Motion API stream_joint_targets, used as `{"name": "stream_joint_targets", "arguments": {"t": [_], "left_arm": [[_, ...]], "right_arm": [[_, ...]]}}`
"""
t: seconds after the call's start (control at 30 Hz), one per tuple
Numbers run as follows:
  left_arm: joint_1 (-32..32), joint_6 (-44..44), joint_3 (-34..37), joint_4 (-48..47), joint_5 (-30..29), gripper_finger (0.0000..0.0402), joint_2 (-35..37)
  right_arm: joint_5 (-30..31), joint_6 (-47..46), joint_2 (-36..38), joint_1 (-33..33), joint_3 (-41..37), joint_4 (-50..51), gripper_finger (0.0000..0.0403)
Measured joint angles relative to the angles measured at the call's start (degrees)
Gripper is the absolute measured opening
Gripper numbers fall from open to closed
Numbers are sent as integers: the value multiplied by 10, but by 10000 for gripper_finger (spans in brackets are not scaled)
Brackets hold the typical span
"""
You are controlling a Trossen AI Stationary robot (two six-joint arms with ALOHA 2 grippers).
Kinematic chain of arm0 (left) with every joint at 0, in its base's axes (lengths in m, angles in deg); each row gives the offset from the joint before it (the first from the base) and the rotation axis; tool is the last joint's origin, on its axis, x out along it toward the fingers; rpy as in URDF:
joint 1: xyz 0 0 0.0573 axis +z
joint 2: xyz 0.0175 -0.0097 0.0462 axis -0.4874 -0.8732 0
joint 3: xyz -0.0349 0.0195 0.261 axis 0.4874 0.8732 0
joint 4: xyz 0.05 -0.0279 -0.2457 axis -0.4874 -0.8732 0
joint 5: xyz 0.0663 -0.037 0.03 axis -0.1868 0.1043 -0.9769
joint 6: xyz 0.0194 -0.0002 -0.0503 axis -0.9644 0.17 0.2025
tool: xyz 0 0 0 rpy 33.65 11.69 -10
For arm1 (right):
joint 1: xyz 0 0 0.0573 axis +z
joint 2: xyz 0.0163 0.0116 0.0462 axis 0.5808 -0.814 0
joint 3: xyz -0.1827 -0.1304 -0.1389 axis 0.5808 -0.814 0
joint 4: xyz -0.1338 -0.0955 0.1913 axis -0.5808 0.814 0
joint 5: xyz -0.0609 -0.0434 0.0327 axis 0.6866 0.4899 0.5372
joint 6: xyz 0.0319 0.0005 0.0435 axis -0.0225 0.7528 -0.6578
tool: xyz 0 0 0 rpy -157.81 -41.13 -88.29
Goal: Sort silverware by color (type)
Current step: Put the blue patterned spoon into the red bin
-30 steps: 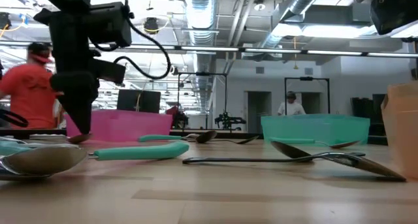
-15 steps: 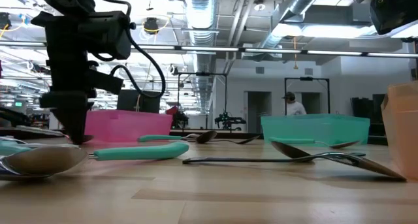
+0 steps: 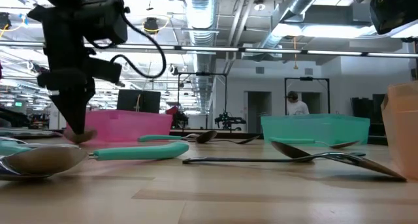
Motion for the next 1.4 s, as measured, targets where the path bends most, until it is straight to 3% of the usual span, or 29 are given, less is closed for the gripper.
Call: {"name": "stream_joint_targets", "arguments": {"t": [0.27,0.7,1.0,1.23,1.4], "left_arm": [[0,-73,0,58,-13,2,8],[8,-228,0,146,-21,0,8],[32,-314,-1,198,46,0,9],[55,-320,-1,202,114,0,11],[67,-341,-1,215,125,0,40]], "right_arm": [[-30,17,0,0,0,-1,180],[-30,47,0,0,0,-11,180],[-30,116,3,-1,0,-86,180],[-30,164,13,-8,1,-150,180],[-30,195,34,-24,8,-151,180]]}}
